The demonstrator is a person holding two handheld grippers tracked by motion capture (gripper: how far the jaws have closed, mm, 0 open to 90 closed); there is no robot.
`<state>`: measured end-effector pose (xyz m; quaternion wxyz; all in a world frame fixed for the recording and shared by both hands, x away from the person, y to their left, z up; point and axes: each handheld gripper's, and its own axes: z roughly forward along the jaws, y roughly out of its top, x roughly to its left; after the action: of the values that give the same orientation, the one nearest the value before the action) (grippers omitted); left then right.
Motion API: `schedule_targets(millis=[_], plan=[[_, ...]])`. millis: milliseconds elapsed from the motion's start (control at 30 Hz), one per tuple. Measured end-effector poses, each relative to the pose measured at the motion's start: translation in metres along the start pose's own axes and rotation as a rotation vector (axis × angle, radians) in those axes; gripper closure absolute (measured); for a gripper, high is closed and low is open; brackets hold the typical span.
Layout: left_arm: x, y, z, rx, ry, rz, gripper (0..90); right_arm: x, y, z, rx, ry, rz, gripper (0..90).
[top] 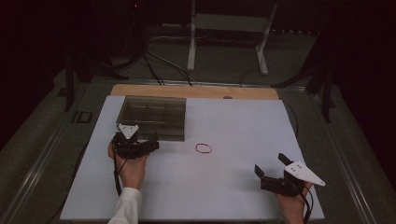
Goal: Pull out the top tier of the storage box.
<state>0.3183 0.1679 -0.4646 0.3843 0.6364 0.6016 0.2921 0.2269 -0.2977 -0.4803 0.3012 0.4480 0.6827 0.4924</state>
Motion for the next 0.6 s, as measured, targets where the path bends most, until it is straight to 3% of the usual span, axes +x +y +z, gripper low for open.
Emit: schedule_targets(millis=[133, 433, 600], plan=[[0.004, 0.001, -0.001, 0.006, -0.025, 0.013, 1.1, 0.000, 0.000, 0.000, -0.001, 0.000, 0.002, 0.1], [0.015, 0.001, 0.003, 0.058, -0.149, 0.049, 1.3, 0.000, 0.000, 0.000, -0.001, 0.001, 0.002, 0.1], [0.018, 0.001, 0.001, 0.041, -0.218, 0.077, 1.3, 0.000, 0.000, 0.000, -0.002, 0.001, 0.004, 0.1]])
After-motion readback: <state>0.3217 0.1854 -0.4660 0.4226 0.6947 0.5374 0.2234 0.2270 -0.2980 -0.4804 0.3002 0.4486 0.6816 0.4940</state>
